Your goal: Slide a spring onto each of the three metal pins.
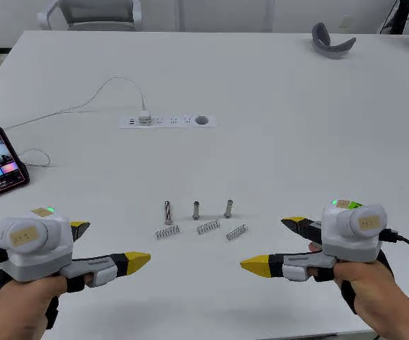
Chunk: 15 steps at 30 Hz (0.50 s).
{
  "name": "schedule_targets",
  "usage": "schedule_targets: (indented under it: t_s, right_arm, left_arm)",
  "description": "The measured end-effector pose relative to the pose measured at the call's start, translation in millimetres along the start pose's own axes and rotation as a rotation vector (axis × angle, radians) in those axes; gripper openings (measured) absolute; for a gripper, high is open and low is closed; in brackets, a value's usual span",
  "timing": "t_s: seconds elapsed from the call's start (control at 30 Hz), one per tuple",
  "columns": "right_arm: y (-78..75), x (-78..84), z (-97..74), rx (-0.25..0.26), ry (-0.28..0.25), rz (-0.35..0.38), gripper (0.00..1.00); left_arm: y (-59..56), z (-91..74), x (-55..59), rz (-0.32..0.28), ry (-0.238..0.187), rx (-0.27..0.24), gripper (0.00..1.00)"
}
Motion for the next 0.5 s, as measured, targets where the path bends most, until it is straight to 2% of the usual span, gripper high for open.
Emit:
schedule_targets:
  t_s: [0.13,0.23,0.5]
  right_arm:
    - [3.8,1.0,-0.9,0.001,-0.004,0.012,0.93]
    - [7.1,2.4,-0.9,-0.002,-0.007,0.018,0.93]
    - [10.2,6.0,-0.7,0.004,-0.004,0.035,0.92]
  left_arm:
    - [2.4,6.0,-2.7,-0.013,-0.005,0.005,0.9]
    - [5.3,12.9,-2.4,-0.018,0.008,0.006,0.9]
    - [3.1,24.9,-3.1,-0.012,0.035,0.011,0.89]
Point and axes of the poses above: the centre of the closed fingertips' face, and the gripper's own axes: z roughly forward along the fingers, y roughly to its left, x roughly out of its underside, the point moved 1 cm from there along -z, roughly backward along the fingers, and after that the axes turned 12 degrees about -z, right-handed, at the moved point
